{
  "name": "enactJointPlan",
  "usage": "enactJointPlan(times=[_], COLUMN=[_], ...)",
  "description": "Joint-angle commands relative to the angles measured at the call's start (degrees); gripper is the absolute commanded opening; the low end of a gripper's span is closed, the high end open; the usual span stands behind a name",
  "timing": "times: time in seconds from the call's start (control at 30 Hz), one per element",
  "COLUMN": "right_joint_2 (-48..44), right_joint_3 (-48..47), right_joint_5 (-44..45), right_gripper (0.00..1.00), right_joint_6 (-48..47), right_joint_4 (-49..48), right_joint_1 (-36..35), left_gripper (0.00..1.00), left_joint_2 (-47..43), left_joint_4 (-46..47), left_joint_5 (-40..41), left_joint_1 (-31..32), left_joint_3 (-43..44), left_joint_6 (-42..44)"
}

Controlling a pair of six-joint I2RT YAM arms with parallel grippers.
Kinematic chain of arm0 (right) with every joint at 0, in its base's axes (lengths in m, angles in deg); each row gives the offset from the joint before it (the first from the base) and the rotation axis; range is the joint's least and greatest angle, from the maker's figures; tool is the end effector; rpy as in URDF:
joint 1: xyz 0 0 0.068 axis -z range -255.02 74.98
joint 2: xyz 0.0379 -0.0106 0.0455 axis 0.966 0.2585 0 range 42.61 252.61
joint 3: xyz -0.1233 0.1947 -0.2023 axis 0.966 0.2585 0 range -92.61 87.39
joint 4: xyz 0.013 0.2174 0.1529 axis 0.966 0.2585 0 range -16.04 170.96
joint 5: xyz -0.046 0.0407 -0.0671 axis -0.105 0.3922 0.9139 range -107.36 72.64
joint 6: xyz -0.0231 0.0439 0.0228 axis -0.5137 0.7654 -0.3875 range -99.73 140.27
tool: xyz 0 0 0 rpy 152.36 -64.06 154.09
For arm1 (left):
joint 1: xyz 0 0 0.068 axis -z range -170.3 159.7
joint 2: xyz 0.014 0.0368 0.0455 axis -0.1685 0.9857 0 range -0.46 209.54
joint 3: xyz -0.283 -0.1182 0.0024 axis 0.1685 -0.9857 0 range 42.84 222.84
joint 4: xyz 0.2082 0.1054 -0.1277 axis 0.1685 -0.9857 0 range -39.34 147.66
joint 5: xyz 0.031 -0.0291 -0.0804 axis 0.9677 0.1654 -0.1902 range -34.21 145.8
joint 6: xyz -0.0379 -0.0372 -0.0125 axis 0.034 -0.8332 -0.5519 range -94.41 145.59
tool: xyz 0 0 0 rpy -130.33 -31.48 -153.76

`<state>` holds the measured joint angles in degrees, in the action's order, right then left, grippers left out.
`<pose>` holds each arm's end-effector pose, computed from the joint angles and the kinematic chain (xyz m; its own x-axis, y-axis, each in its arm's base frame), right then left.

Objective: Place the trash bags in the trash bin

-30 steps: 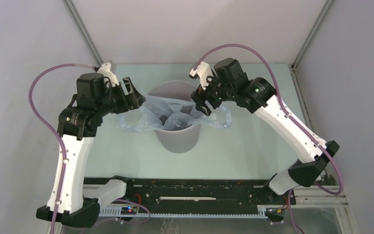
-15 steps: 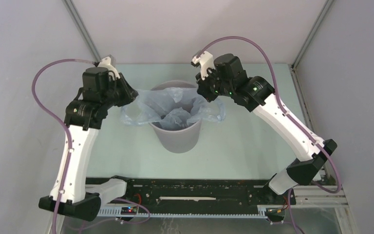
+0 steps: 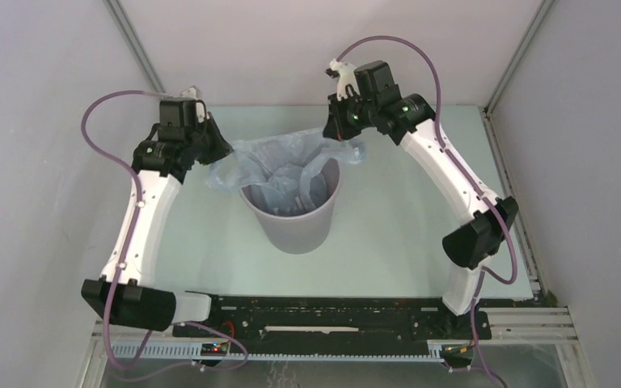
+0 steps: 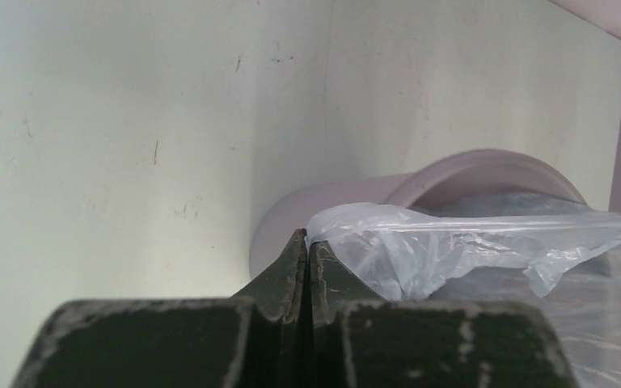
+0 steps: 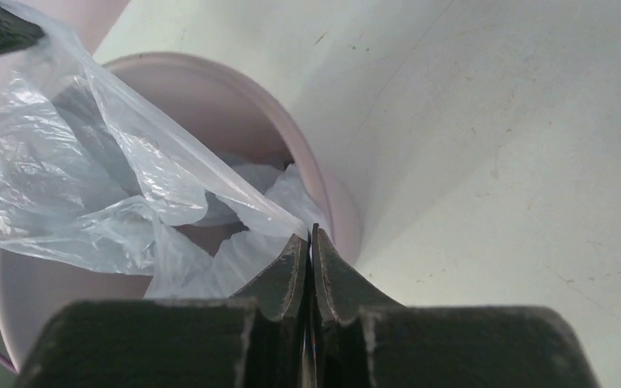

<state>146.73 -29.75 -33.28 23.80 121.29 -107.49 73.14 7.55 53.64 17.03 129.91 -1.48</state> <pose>0.3433 0.2303 0.4565 -0.5183 -0.2597 -0.8148 -0.6767 0.7071 0.2051 0.2512 -0.0337 0.4507 -0.5988 -0.3814 -0.7043 -0.1292 0.9138 -0.3850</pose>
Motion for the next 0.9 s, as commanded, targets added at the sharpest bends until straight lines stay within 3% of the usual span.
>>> enactJointPlan(times=[0.0, 0.37, 0.67, 0.73, 0.87], right_joint_2=[3.64, 10.98, 9.57, 8.13, 6.56], right_joint_3=[-8.25, -13.15, -5.81, -4.22, -4.92], right_joint_5=[-3.8, -7.77, -9.81, -9.49, -8.63], right_gripper=[0.13, 0.14, 0.12, 0.18, 0.4], right_joint_6=[3.34, 5.21, 6.12, 7.18, 8.8], right_joint_4=[4.62, 7.2, 9.26, 9.22, 11.14], right_joint_1=[2.91, 6.18, 7.78, 7.77, 7.86], left_gripper=[0.04, 0.05, 0.1, 0.14, 0.25], left_joint_2=[3.33, 11.02, 9.74, 7.56, 4.37], left_joint_4=[2.58, 0.71, -3.74, -3.53, -3.66], left_joint_5=[-1.09, -3.47, -4.95, -4.21, -3.87], left_joint_1=[-2.35, -4.52, -4.64, -4.67, -4.62], left_joint_3=[1.44, 5.06, -0.56, -2.41, -4.16], left_joint_6=[-0.26, 1.46, 0.91, 0.41, 0.29])
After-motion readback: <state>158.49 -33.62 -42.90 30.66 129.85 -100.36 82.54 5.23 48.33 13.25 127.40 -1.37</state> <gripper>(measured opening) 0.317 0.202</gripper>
